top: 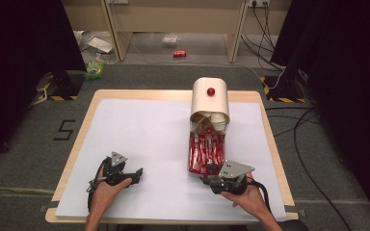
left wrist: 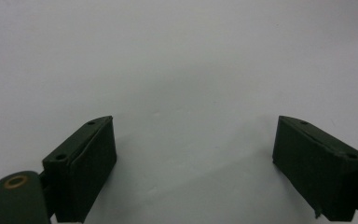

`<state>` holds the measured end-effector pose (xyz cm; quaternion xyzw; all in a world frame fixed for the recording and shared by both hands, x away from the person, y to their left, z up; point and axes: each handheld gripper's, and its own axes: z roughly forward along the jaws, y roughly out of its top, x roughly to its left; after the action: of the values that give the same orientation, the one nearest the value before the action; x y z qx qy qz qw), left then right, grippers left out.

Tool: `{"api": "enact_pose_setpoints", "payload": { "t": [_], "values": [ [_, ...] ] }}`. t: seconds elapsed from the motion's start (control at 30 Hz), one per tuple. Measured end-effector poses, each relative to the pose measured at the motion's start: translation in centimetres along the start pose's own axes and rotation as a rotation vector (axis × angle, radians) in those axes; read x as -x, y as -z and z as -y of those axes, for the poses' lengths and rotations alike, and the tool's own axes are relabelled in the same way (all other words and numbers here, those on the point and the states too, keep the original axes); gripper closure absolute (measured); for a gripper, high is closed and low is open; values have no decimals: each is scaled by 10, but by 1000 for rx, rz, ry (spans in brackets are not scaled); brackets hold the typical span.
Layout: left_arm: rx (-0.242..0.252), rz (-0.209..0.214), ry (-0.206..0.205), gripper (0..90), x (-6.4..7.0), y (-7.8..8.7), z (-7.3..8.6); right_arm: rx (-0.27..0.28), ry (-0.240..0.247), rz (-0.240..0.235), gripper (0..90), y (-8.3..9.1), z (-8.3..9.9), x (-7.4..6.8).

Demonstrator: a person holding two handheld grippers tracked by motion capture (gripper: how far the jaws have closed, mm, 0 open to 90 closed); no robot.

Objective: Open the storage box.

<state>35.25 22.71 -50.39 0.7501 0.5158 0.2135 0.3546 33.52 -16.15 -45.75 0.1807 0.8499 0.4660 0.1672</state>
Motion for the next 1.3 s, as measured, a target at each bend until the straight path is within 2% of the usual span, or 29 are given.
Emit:
{"api": "enact_pose_setpoints", "payload": {
  "t": [0.3,0.63,1.3],
  "values": [
    [0,0,0,127,0,0,0,30,-46,55,458,2,-3,4],
    [-1,-1,-1,126,0,0,0,22,-87,109,444,2,-4,8],
    [-2,-1,-3,125,0,0,0,19,-126,157,405,0,-9,17]
  ]
}}
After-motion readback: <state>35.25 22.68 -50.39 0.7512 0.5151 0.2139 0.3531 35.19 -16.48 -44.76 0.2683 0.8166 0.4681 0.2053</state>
